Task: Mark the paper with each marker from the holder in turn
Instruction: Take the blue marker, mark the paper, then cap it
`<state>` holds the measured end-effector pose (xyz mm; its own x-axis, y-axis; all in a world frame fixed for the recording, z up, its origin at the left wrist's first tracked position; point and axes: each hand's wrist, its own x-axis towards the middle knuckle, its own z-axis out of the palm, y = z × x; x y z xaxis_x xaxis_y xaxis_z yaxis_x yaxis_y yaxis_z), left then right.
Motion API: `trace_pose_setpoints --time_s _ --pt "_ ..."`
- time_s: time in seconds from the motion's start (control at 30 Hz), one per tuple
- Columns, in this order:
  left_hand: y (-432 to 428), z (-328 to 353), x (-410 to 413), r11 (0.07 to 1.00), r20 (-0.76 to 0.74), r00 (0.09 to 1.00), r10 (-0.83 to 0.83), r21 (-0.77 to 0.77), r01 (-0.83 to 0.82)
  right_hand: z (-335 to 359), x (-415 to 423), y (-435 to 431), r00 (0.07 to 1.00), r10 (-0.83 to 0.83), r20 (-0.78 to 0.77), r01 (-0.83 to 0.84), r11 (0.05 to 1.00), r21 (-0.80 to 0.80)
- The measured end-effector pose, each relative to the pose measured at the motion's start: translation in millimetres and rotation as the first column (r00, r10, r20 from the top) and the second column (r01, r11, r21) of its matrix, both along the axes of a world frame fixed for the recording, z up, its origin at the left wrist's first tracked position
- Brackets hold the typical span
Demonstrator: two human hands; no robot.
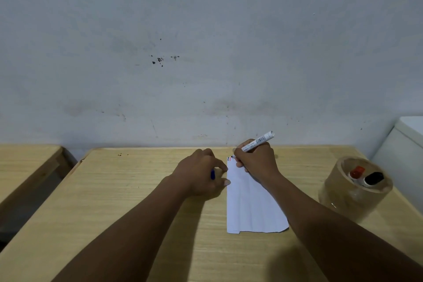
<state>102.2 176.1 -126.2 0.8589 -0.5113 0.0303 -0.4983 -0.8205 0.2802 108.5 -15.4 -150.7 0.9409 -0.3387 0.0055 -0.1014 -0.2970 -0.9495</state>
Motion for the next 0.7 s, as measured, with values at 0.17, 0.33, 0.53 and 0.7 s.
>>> trace_pose_setpoints --time_s 0.17,0.33,0.53,0.7 --pt "-1.4 1.1 0.6 1.0 0.002 1.0 -0.002 0.023 0.002 -0.2 -1.2 0.6 1.0 -0.009 0.017 0.01 0.998 -0.061" --pt "-1.8 1.1 2.2 1.0 -0.007 1.0 0.002 0.026 -0.002 -0.7 -0.2 1.2 1.0 -0.009 0.025 0.011 0.995 -0.102" --pt "-3.5 1.9 5.7 0.999 -0.028 1.0 0.0 0.052 0.002 -0.9 1.3 1.0 1.0 0.019 0.008 -0.018 0.995 -0.101" --pt "-4.0 0.2 6.9 0.999 -0.043 0.999 0.007 0.036 -0.006 1.9 3.2 -0.5 1.0 -0.015 -0.002 0.015 0.994 0.105"
